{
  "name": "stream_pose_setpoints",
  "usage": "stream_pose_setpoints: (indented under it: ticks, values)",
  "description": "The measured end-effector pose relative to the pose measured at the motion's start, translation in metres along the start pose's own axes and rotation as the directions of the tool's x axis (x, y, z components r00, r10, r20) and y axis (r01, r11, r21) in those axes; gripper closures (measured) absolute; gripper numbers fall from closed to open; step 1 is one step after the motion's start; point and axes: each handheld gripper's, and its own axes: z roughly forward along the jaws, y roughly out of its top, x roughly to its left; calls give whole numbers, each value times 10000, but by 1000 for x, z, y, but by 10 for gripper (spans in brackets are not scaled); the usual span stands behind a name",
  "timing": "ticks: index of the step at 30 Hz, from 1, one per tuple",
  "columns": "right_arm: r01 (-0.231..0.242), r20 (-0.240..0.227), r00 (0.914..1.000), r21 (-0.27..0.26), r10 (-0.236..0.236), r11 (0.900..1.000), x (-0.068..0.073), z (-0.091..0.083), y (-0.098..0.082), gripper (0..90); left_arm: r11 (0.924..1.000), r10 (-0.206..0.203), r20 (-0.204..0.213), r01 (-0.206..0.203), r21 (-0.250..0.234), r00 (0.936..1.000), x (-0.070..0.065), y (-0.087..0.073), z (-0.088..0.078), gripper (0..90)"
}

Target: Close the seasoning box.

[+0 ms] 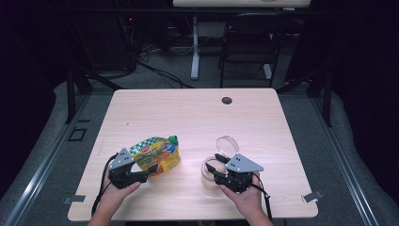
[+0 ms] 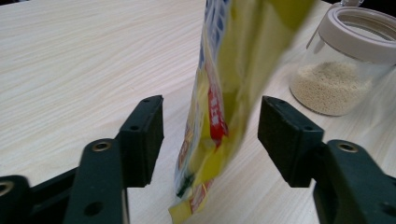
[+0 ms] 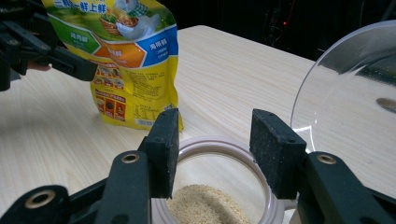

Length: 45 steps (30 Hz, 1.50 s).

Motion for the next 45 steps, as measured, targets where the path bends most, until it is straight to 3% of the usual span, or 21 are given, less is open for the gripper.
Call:
stream_pose_setpoints:
  ticks: [2, 11, 19, 25, 28, 32, 38, 41, 45]
  values:
    - [-60, -57, 10000, -26, 60, 10000, 0, 0, 0, 523, 9999, 99, 9, -99, 33, 10000, -1, -2, -3, 407]
    - [25, -176, 9998, 101, -23, 9999, 0, -1, 3, 495, 9994, -278, -123, 276, -221, 9995, 1, -5, -16, 377]
    - [269, -485, 9985, 454, -247, 9986, 2, -2, 8, 458, 10000, 21, -353, -24, -81, 9994, -2, -11, -21, 393]
    - [55, -540, 9985, 425, -32, 9991, 0, -5, 11, 431, 9996, -72, -406, 61, -279, 9992, -6, -12, -27, 410]
    - [-74, -494, 9987, 402, 94, 9992, -2, -7, 13, 425, 9986, -328, -250, 317, -428, 9991, -4, -14, -28, 410]
    - [-164, -551, 9983, 384, 185, 9991, -6, -11, 16, 419, 9984, -457, -320, 446, -346, 9984, -2, -15, -25, 423]
    - [-214, -755, 9969, 300, 236, 9993, -7, -14, 19, 431, 9977, -624, -403, 614, -274, 9972, 1, -15, -23, 480]
    - [-81, -479, 9988, 518, 106, 9986, -7, -15, 20, 447, 9978, -643, -583, 632, -200, 9962, 2, -16, -23, 481]
    - [-254, -546, 9981, 602, 287, 9979, -8, -17, 22, 510, 9966, -799, -727, 783, -245, 9942, 5, -16, -24, 479]
